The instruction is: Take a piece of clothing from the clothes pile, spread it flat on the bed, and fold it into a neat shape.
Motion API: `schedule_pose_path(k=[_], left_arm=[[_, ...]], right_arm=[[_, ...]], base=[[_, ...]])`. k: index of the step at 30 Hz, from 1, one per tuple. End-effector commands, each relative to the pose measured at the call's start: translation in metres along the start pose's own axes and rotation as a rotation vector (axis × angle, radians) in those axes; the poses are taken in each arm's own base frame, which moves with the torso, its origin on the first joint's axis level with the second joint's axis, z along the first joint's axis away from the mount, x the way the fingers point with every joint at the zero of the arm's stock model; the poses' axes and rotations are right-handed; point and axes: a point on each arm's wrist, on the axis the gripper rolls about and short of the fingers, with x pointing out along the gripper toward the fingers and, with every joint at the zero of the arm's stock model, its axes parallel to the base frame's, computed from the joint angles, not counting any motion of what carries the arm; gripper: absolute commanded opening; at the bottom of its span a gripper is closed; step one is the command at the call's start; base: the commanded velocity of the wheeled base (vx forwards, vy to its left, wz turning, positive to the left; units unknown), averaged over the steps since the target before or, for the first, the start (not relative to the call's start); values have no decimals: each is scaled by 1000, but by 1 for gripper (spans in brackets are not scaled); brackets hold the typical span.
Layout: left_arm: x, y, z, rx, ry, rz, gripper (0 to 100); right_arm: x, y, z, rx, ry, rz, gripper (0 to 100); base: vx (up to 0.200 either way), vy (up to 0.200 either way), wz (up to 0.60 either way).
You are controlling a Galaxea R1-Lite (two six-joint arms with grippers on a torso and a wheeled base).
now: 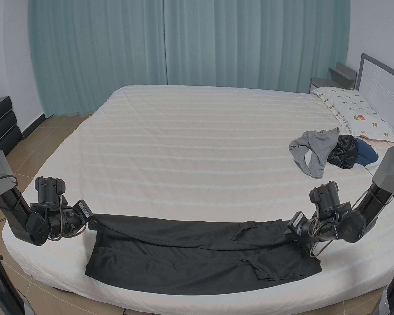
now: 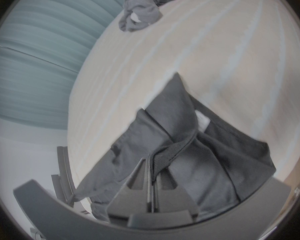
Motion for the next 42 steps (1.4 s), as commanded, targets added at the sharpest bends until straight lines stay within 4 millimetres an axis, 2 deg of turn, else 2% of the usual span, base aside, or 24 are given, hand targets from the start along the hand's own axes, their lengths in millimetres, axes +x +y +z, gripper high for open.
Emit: schedule_pose_path(k=[1,2,3,4,5,7,11,18,21,22,25,30,31,35,42], left_arm=[[12,-11,16,4,-54,-34,0],[15,-13,20,6,-66,-39,0],[15,-13,20,6,-66,-39,0],[18,-18,27,1,-103,-38,0],[19,-20,32,-13,-128,-38,0],[21,-25,38,-55,-166,-44,0],[20,-27,38,-88,-197,-79,0],[23,-4,10,-13,-203,-86,0],[23,-4,10,-13,-203,-86,0],[18,10,-5,46,-167,-48,0],[12,17,-15,92,-150,-30,0],[6,27,-28,177,-86,-3,0],[6,27,-28,177,-86,-3,0],[7,34,-38,188,-29,12,0],[10,45,-51,197,36,55,0]], right_arm=[[0,31,40,28,-132,113,0],[-1,40,51,34,-174,142,0],[-1,40,51,34,-174,142,0],[-5,55,67,43,-238,192,0],[-8,61,74,43,-262,212,0],[-11,66,80,38,-283,234,0],[-7,64,78,6,-281,218,0],[-6,41,61,-18,-243,162,0],[-6,41,61,-18,-243,162,0],[-8,27,52,-50,-231,151,0],[-11,15,43,-90,-221,133,0],[-14,-5,28,-139,-164,78,0],[-14,-5,28,-139,-164,78,0],[-10,-25,15,-171,-76,25,0],[0,-39,7,-191,-21,-24,0]], base=[[0,0,0],[0,0,0],[0,0,0],[0,0,0],[0,0,0],[0,0,0],[0,0,0],[0,0,0],[0,0,0],[0,0,0],[0,0,0],[0,0,0],[0,0,0],[0,0,0],[0,0,0]])
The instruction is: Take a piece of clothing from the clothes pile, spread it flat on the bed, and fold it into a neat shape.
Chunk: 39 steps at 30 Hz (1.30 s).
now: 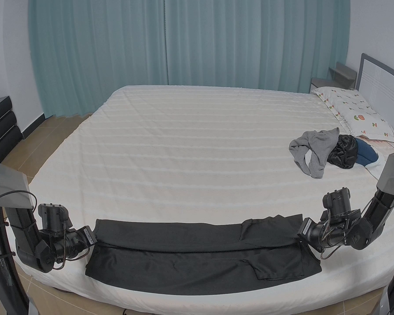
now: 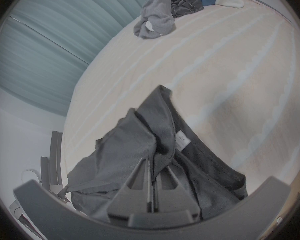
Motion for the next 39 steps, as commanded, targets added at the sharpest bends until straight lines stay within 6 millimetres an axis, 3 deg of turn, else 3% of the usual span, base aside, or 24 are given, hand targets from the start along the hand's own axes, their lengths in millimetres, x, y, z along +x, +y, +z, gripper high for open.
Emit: schedule_pose_path(k=[1,3,4,6,7,11,18,23,24,30,36,39], left_arm=[[3,7,-13,16,61,31,0],[3,9,-15,27,71,35,0],[2,10,-17,40,79,39,100],[1,10,-17,43,81,38,100],[0,9,-17,43,79,39,100],[-2,9,-17,42,79,39,100],[-11,3,8,25,-34,1,100],[-3,-1,23,-7,-81,-23,100],[6,-6,33,-49,-94,-37,100],[31,-15,50,-142,-7,-50,100],[60,-7,42,-151,64,-18,100],[63,-8,42,-149,67,-17,100]], right_arm=[[8,-8,-9,-3,43,-39,0],[9,-9,-11,-9,50,-42,0],[10,-9,-12,-15,55,-43,0],[9,-8,-12,-16,54,-40,0],[9,-7,-11,-19,48,-34,100],[-1,1,-4,-17,10,3,100],[-32,16,30,13,-93,135,100],[-25,12,41,35,-84,151,100],[-10,6,44,49,-44,159,100],[15,-2,51,83,11,175,100],[26,-10,56,97,22,182,100],[28,-14,57,104,21,174,100]], base=[[0,0,0],[0,0,0],[0,0,0],[0,0,0],[0,0,0],[0,0,0],[0,0,0],[0,0,0],[0,0,0],[0,0,0],[0,0,0],[0,0,0]])
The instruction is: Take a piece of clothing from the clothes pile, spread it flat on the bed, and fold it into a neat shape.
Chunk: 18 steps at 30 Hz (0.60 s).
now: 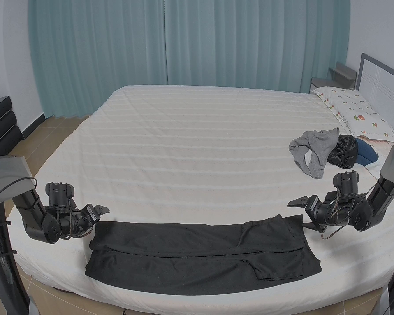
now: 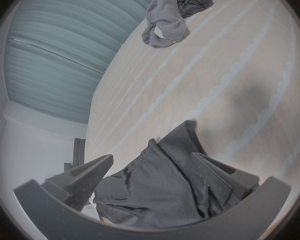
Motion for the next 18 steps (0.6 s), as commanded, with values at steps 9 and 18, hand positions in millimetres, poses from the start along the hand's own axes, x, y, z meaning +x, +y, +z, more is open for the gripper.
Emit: schedule_pose_path(k=[9,18], left_arm=[[20,9,-7,-16,37,30,0],[14,8,-3,-68,18,31,0]], right_arm=[[16,-27,10,50,1,-53,100],[21,-30,10,47,-3,-46,100]], base=[[0,0,0],[0,0,0]])
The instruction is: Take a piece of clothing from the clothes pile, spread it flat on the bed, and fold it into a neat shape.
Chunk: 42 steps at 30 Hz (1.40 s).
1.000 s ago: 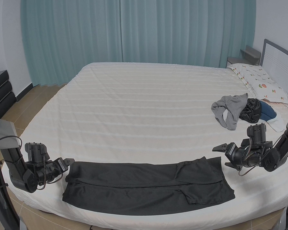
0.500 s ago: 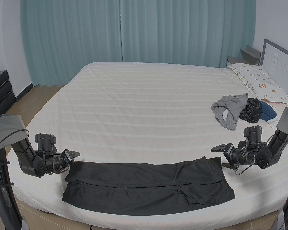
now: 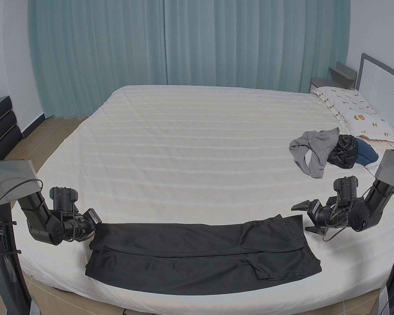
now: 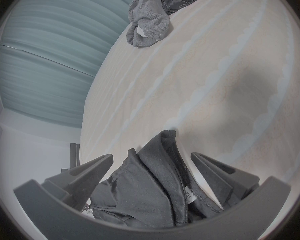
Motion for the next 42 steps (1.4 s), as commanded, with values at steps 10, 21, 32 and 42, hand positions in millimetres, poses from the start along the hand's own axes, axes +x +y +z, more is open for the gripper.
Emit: schedule_pose_path(k=[10,21,32,42], left_arm=[[-2,-1,1,-14,-6,-2,0],[-3,0,0,-14,-1,0,0],[-6,-1,1,-30,-4,-3,100],[-22,0,5,-61,-21,-20,100]], right_arm=[[16,-7,-4,-34,-18,19,0],[13,-11,8,-21,-61,15,0],[13,-12,8,-21,-61,15,0],[-1,-8,3,-11,-51,25,100]], base=[[0,0,0],[0,0,0],[0,0,0],[0,0,0]])
